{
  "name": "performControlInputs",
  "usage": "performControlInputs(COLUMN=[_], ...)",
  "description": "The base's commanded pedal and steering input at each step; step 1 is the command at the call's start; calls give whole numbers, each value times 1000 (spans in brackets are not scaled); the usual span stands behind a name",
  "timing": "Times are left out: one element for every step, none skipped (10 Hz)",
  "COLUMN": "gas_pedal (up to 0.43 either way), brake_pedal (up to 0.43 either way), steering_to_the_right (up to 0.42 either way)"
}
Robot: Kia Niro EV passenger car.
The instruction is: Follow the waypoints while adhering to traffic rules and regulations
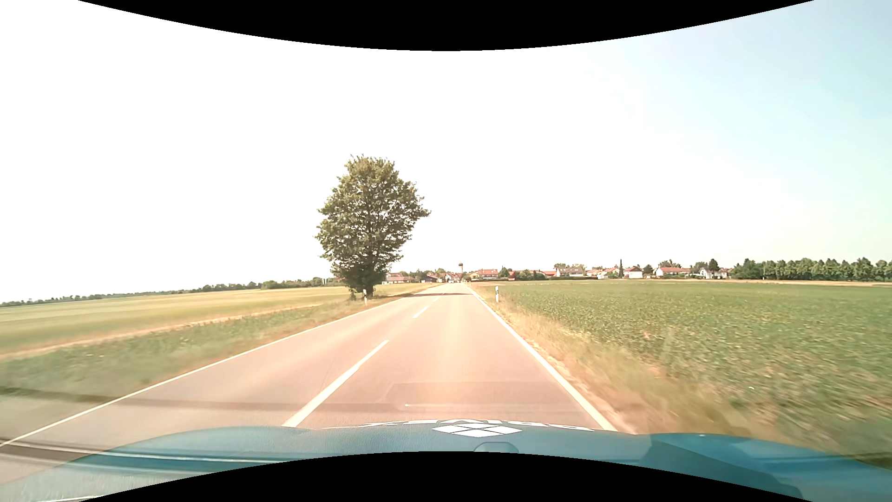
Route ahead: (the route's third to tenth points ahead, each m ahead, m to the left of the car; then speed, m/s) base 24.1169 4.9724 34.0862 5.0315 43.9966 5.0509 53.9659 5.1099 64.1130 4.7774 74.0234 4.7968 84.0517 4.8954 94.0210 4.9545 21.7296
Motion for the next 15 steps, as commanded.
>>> performControlInputs(gas_pedal=[209, 209, 209, 209, 209, 209, 209, 209, 209, 209, 209, 209, 209, 209, 209], brake_pedal=[0, 0, 0, 0, 0, 0, 0, 0, 0, 0, 0, 0, 0, 0, 0], steering_to_the_right=[-1, -1, -1, -1, -1, -2, -3, -3, -3, -3, -4, -4, -4, -4, -4])
